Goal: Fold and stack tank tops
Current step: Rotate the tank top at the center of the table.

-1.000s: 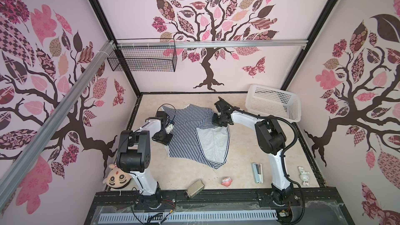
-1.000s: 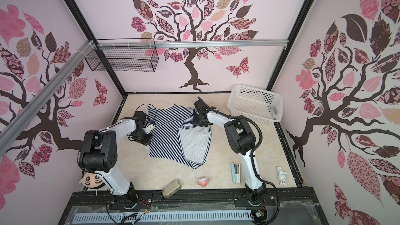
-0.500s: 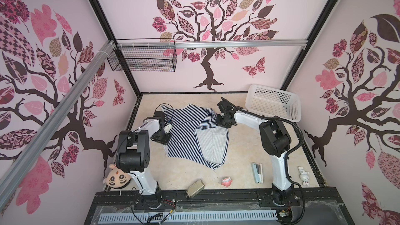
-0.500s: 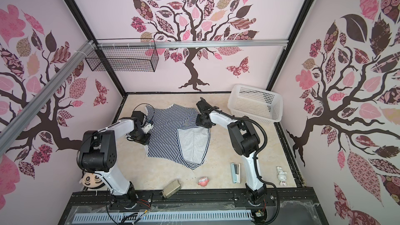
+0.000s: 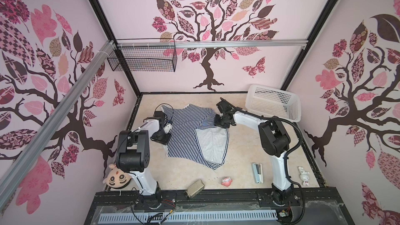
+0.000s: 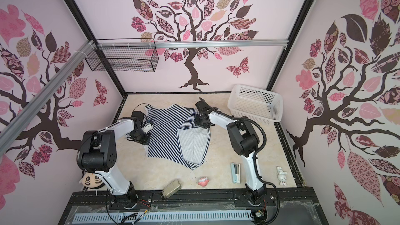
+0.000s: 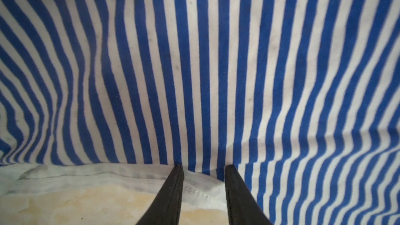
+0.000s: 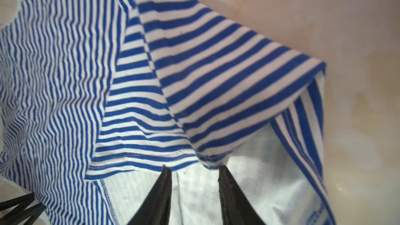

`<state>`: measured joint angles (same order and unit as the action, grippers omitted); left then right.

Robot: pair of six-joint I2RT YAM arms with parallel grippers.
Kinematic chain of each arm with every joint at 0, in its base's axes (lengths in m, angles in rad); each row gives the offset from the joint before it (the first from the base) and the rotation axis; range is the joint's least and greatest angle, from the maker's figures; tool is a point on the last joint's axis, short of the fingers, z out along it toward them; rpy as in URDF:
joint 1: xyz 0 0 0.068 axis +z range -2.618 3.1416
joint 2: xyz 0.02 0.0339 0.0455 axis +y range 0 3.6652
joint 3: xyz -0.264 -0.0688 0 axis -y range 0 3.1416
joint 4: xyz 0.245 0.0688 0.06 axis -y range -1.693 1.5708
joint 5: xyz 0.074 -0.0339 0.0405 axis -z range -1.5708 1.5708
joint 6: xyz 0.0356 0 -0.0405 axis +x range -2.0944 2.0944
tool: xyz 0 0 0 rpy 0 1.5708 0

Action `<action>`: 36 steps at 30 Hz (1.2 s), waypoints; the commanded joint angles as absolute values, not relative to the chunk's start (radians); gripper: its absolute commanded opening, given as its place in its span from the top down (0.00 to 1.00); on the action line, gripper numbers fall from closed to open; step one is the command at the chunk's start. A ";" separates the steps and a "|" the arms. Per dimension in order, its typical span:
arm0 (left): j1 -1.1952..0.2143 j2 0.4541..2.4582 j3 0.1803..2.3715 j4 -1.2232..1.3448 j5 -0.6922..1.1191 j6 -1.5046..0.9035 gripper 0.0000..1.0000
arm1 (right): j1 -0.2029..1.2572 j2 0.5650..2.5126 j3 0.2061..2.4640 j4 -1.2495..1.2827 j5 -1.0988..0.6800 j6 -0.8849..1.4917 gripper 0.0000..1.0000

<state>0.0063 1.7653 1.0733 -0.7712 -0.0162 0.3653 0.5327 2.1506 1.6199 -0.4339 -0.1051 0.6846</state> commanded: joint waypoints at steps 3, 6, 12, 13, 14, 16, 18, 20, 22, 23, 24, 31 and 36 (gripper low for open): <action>0.012 1.791 1.081 -0.762 -0.017 0.359 0.64 | 0.535 2.212 1.681 -0.476 -0.103 0.689 0.72; 0.012 1.813 1.101 -0.766 -0.027 0.354 0.63 | 0.534 2.216 1.696 -0.483 -0.088 0.686 0.84; 0.009 1.886 1.204 -0.796 -0.034 0.335 0.62 | 0.528 2.218 1.776 -0.550 -0.027 0.652 1.00; 0.009 1.903 1.230 -0.805 -0.035 0.329 0.62 | 0.525 2.214 1.785 -0.559 -0.015 0.646 1.00; 0.009 1.918 1.253 -0.811 -0.036 0.326 0.62 | 0.523 2.212 1.789 -0.566 -0.007 0.642 1.00; 0.005 1.956 1.317 -0.830 -0.039 0.315 0.62 | 0.512 2.204 1.792 -0.582 0.004 0.637 1.00; -0.001 2.001 1.388 -0.854 -0.042 0.304 0.62 | 0.505 2.190 1.783 -0.588 0.010 0.627 1.00; -0.006 2.055 1.473 -0.880 -0.052 0.291 0.61 | 0.506 2.174 1.762 -0.579 0.002 0.614 0.72; -0.009 2.123 1.571 -0.915 -0.067 0.275 0.61 | 0.510 2.186 1.771 -0.602 -0.016 0.596 0.59; -0.009 2.158 1.621 -0.934 -0.076 0.266 0.61 | 0.515 2.195 1.785 -0.621 -0.011 0.587 0.57; -0.009 2.190 1.674 -0.949 -0.081 0.258 0.61 | 0.523 2.201 1.786 -0.628 -0.001 0.575 0.56; -0.012 2.216 1.797 -0.985 -0.079 0.221 0.61 | 0.547 2.222 1.803 -0.630 -0.017 0.559 0.55; -0.027 2.069 1.678 -0.946 -0.060 0.219 0.60 | 0.572 2.261 1.833 -0.662 0.003 0.561 0.56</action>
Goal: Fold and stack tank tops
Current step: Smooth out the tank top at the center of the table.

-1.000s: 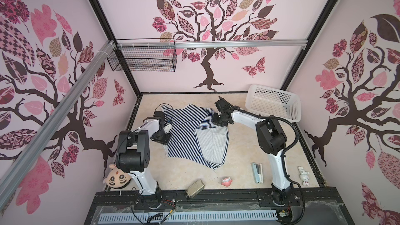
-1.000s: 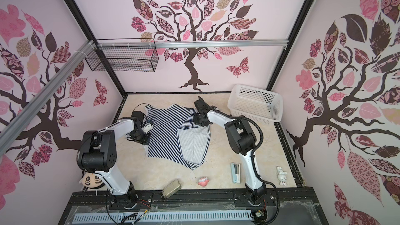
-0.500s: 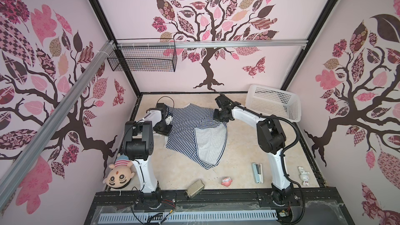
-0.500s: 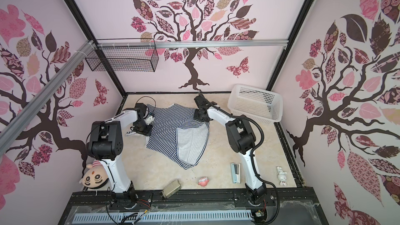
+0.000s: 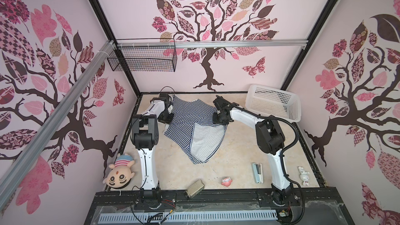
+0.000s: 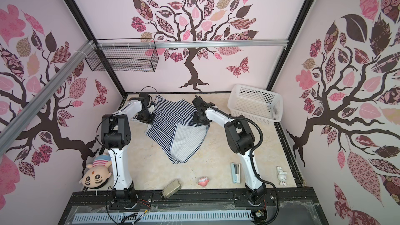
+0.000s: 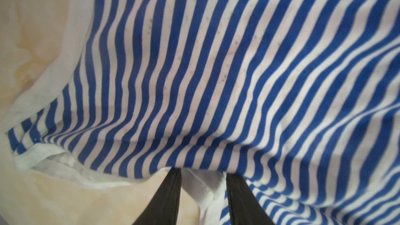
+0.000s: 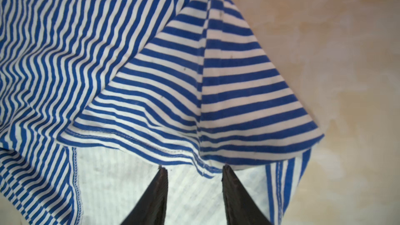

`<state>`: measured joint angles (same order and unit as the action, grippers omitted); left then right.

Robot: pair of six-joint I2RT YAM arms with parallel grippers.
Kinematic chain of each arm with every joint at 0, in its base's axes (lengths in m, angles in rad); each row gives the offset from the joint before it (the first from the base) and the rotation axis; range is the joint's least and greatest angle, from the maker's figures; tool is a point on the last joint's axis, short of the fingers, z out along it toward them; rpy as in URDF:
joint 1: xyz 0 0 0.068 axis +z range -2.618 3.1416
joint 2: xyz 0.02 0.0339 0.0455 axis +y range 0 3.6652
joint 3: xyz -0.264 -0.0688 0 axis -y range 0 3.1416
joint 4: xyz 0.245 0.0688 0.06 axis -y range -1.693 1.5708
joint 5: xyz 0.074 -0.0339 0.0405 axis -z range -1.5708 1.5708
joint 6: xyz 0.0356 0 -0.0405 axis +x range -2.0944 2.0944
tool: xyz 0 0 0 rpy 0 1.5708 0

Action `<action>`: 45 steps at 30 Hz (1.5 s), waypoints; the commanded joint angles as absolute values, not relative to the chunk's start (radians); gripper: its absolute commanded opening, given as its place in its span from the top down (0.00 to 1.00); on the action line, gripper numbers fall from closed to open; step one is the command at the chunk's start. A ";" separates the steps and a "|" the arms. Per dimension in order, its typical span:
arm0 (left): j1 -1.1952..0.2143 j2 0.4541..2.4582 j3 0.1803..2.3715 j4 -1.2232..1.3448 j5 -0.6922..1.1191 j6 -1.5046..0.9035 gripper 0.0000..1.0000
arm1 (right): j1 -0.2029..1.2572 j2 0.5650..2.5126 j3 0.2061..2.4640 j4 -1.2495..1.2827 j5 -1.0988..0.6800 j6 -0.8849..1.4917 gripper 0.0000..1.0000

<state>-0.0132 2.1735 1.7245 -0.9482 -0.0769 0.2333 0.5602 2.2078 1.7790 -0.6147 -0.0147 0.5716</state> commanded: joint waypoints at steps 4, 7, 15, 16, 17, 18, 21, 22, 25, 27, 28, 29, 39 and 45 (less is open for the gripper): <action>-0.042 1.954 1.586 -0.934 -0.019 0.215 0.60 | 0.577 2.270 1.814 -0.674 0.051 0.571 0.56; -0.069 1.878 1.504 -0.924 0.017 0.219 0.60 | 0.577 2.261 1.786 -0.659 0.072 0.574 0.57; -0.176 1.750 1.287 -0.912 0.149 0.268 0.60 | 0.575 2.317 1.835 -0.677 0.092 0.559 0.62; -0.193 1.732 1.261 -0.908 0.157 0.277 0.60 | 0.575 2.323 1.842 -0.680 0.096 0.557 0.64; -0.213 1.710 1.235 -0.903 0.163 0.285 0.60 | 0.575 2.329 1.847 -0.684 0.101 0.556 0.68; -0.231 1.687 1.211 -0.899 0.172 0.293 0.60 | 0.574 2.334 1.853 -0.686 0.101 0.554 0.73; -0.279 1.626 1.167 -0.900 0.180 0.301 0.60 | 0.571 2.332 1.868 -0.703 0.099 0.551 0.87; -0.290 1.609 1.160 -0.903 0.184 0.304 0.60 | 0.571 2.320 1.867 -0.705 0.096 0.550 0.91; -0.306 1.561 1.147 -0.914 0.223 0.306 0.59 | 0.571 2.257 1.858 -0.703 0.076 0.549 0.97; -0.309 1.537 1.150 -0.933 0.267 0.309 0.59 | 0.571 2.200 1.852 -0.696 0.048 0.547 0.97; -0.312 1.528 1.150 -0.943 0.285 0.314 0.58 | 0.571 2.173 1.849 -0.693 0.036 0.548 0.96; -0.319 1.518 1.148 -0.946 0.291 0.314 0.58 | 0.571 2.146 1.849 -0.695 0.025 0.549 0.96; -0.365 1.561 1.054 -0.816 0.091 0.314 0.58 | 0.493 1.964 1.695 -0.647 -0.064 0.563 0.95; -0.364 1.588 1.023 -0.756 0.056 0.303 0.58 | 0.372 1.901 1.512 -0.577 -0.099 0.513 0.95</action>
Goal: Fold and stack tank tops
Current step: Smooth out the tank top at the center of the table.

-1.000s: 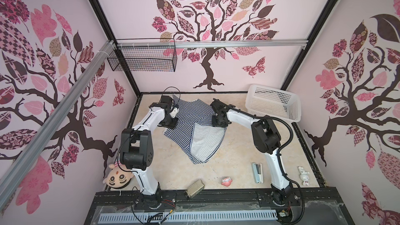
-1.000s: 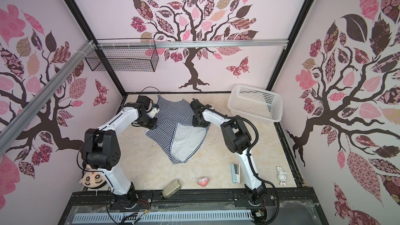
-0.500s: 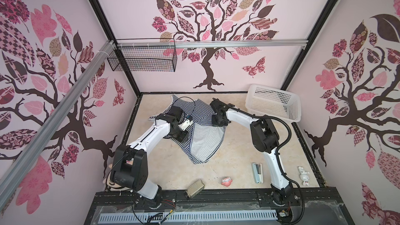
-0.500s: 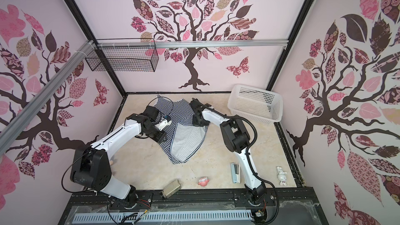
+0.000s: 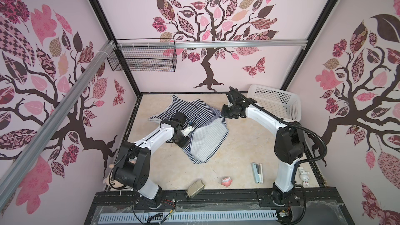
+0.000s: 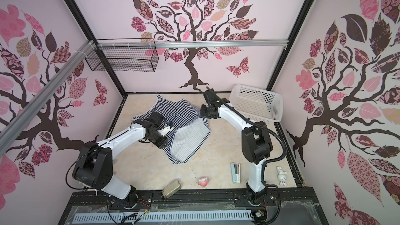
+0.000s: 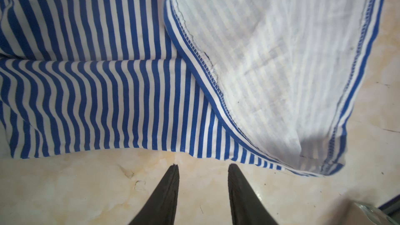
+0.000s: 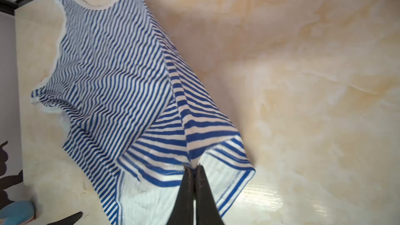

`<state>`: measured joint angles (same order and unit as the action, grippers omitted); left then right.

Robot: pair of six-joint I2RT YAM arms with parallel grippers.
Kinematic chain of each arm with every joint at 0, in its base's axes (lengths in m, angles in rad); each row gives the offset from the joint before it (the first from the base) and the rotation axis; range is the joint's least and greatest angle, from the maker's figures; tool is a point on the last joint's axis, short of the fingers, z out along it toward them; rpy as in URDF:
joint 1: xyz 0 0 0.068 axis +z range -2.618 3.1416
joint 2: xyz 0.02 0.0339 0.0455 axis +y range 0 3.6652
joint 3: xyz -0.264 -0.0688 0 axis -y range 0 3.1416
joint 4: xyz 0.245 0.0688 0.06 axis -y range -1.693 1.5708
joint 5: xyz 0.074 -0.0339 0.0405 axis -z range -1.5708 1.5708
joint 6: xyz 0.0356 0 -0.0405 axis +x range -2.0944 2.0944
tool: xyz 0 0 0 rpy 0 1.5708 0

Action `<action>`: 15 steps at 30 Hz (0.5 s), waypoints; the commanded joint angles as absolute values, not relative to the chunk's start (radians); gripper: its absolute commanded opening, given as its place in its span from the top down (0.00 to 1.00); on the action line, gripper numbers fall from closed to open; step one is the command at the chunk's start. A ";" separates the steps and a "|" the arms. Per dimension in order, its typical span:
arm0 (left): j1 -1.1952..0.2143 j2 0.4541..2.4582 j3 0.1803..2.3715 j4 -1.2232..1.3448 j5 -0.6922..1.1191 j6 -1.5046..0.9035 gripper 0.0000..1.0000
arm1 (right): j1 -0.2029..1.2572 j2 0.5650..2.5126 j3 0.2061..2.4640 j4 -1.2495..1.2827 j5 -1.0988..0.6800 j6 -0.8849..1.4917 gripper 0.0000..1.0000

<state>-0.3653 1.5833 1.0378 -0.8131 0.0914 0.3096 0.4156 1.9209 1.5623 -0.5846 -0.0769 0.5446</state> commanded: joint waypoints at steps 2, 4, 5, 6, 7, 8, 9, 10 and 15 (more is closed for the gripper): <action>-0.364 1.609 1.023 -0.751 0.039 0.306 0.58 | 0.339 1.908 1.492 -0.576 -0.112 0.493 0.94; -0.364 1.646 1.030 -0.750 0.008 0.305 0.58 | 0.321 1.923 1.482 -0.571 -0.121 0.473 0.93; -0.364 1.669 1.034 -0.746 -0.020 0.306 0.58 | 0.315 1.933 1.486 -0.578 -0.111 0.468 0.93; -0.364 1.694 1.037 -0.739 -0.059 0.302 0.58 | 0.312 1.943 1.490 -0.582 -0.106 0.464 0.93; -0.364 1.718 1.044 -0.738 -0.089 0.298 0.58 | 0.309 1.950 1.490 -0.580 -0.098 0.460 0.93; -0.364 1.746 1.053 -0.739 -0.119 0.297 0.59 | 0.306 1.957 1.494 -0.585 -0.076 0.463 0.92; -0.364 1.772 1.059 -0.738 -0.147 0.299 0.59 | 0.303 1.960 1.495 -0.588 -0.052 0.466 0.93; -0.364 1.791 1.060 -0.731 -0.170 0.300 0.59 | 0.300 1.962 1.497 -0.586 -0.033 0.466 0.93; -0.362 1.848 1.066 -0.720 -0.243 0.318 0.60 | 0.291 1.979 1.545 -0.627 0.106 0.463 0.92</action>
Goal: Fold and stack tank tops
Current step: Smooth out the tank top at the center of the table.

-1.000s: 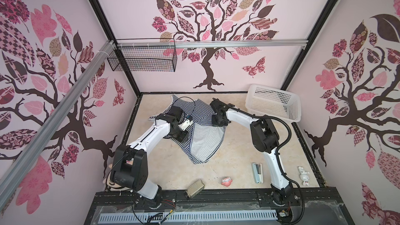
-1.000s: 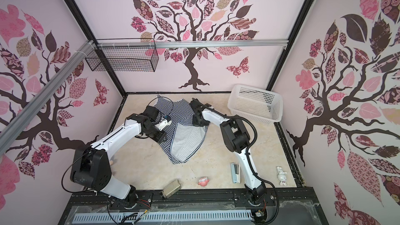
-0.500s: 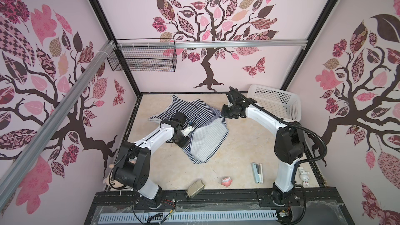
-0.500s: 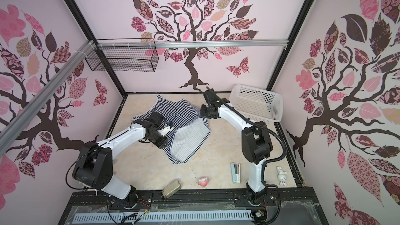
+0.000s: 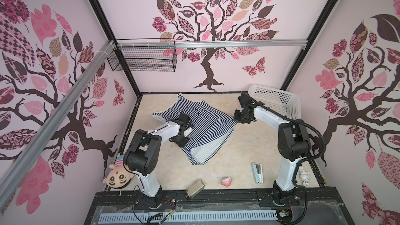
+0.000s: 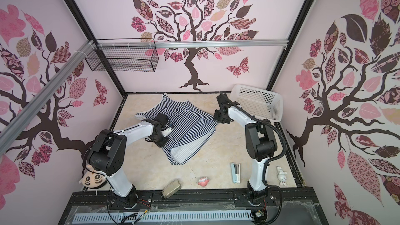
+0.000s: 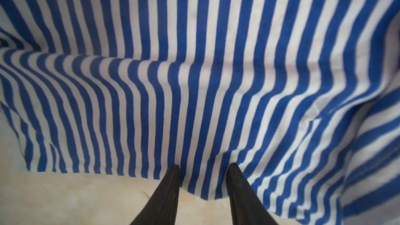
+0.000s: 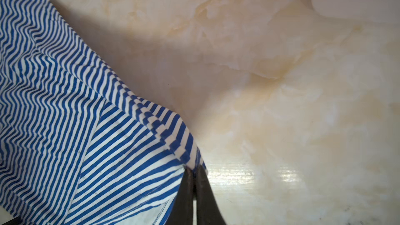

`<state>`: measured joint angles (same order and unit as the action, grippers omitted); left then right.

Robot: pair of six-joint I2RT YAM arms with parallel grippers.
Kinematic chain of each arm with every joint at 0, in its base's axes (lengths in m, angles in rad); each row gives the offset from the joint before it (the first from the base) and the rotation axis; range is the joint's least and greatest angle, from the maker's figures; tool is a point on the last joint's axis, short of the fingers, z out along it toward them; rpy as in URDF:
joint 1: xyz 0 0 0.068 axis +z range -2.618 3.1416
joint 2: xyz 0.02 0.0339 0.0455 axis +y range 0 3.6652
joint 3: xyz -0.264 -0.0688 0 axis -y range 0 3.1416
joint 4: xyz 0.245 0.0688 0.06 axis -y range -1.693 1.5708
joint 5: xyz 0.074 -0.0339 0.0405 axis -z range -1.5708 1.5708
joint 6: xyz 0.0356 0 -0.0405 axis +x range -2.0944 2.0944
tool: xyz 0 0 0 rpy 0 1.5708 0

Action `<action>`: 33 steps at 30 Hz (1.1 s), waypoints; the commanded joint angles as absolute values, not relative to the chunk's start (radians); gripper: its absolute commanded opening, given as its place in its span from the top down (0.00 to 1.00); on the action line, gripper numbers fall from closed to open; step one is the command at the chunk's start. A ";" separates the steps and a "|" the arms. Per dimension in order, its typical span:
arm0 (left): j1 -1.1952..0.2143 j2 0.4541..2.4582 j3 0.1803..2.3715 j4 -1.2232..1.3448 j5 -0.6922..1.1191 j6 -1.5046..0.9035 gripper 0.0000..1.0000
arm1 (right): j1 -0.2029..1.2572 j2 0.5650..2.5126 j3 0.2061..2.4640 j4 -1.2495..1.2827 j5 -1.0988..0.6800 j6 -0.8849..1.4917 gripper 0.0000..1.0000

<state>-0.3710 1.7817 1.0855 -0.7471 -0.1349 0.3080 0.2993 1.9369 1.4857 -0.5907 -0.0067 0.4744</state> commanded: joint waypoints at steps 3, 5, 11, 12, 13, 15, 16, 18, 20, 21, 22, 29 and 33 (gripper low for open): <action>-0.358 1.841 1.057 -0.721 -0.278 0.335 0.60 | 0.289 2.018 1.602 -0.668 0.187 0.456 0.92; -0.347 1.830 1.054 -0.736 -0.278 0.344 0.60 | 0.289 2.057 1.645 -0.701 0.242 0.448 0.92; -0.339 1.719 1.064 -0.857 -0.118 0.351 0.60 | 0.290 2.174 1.779 -0.789 0.338 0.441 0.84; -0.339 1.694 1.068 -0.872 -0.101 0.347 0.60 | 0.289 2.184 1.796 -0.803 0.342 0.444 0.78; -0.339 1.677 1.073 -0.884 -0.094 0.343 0.60 | 0.289 2.186 1.805 -0.814 0.341 0.447 0.71; -0.339 1.639 1.088 -0.912 -0.076 0.336 0.60 | 0.295 2.169 1.803 -0.821 0.325 0.449 0.57; -0.339 1.620 1.098 -0.926 -0.066 0.334 0.60 | 0.299 2.142 1.788 -0.813 0.323 0.452 0.52; -0.341 1.591 1.120 -0.949 -0.042 0.331 0.60 | 0.314 2.084 1.748 -0.796 0.304 0.460 0.47; -0.341 1.565 1.144 -0.973 0.000 0.327 0.59 | 0.339 2.011 1.693 -0.766 0.264 0.470 0.45; -0.341 1.557 1.152 -0.980 0.033 0.329 0.59 | 0.355 1.981 1.665 -0.753 0.238 0.472 0.45; -0.343 1.551 1.159 -0.983 0.069 0.331 0.59 | 0.377 1.948 1.633 -0.743 0.205 0.477 0.46; -0.426 1.582 1.143 -0.950 0.109 0.326 0.59 | 0.513 1.714 1.241 -0.498 -0.168 0.620 0.52; -0.432 1.589 1.115 -0.941 0.193 0.352 0.58 | 0.556 1.636 1.079 -0.351 -0.328 0.727 0.48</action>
